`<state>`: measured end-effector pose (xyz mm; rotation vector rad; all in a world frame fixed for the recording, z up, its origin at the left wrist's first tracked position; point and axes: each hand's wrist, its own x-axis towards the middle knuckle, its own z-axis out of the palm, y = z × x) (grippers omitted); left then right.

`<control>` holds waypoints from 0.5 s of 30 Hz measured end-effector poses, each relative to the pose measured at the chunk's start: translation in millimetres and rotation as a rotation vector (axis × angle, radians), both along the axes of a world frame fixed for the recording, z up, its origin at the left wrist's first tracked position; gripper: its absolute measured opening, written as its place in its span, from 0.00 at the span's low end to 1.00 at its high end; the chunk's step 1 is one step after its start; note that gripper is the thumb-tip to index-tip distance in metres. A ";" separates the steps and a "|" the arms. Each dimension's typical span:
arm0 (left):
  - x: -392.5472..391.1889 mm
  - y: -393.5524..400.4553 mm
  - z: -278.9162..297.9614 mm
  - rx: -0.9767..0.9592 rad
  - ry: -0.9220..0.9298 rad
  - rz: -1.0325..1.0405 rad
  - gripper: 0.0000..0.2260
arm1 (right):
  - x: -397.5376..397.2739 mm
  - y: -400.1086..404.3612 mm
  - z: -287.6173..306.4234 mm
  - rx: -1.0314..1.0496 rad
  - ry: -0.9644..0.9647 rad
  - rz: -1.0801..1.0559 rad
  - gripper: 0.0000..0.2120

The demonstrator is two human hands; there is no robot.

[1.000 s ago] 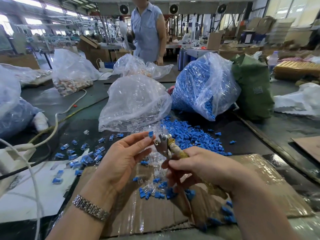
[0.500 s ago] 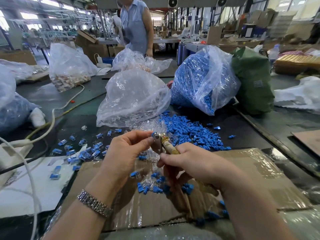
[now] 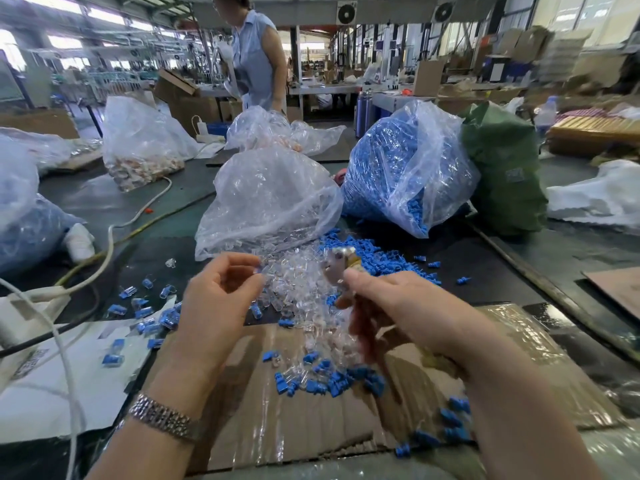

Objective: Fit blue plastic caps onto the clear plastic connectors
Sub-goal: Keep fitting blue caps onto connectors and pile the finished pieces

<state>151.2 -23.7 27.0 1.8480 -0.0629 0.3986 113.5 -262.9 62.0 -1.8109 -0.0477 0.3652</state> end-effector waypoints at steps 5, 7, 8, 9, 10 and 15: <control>2.8 24.7 2.9 0.678 0.099 0.481 0.06 | 10.1 -13.9 -10.4 -0.772 -0.187 -0.366 0.17; 0.9 25.0 3.5 0.812 0.092 0.493 0.07 | 13.7 -16.1 -17.7 -0.969 -0.143 -0.387 0.13; -1.0 21.5 4.1 0.800 0.040 0.434 0.07 | 15.8 -16.8 -21.4 -1.021 -0.117 -0.389 0.13; -2.9 16.0 4.3 0.757 -0.022 0.324 0.08 | 17.8 -17.1 -25.1 -1.059 -0.102 -0.393 0.14; -5.3 8.7 4.6 0.708 -0.054 0.190 0.09 | 19.9 -16.5 -27.8 -1.085 -0.097 -0.396 0.16; -6.0 -7.8 -5.2 0.791 -0.008 -0.154 0.07 | 24.6 -11.4 -34.2 -1.121 -0.104 -0.388 0.25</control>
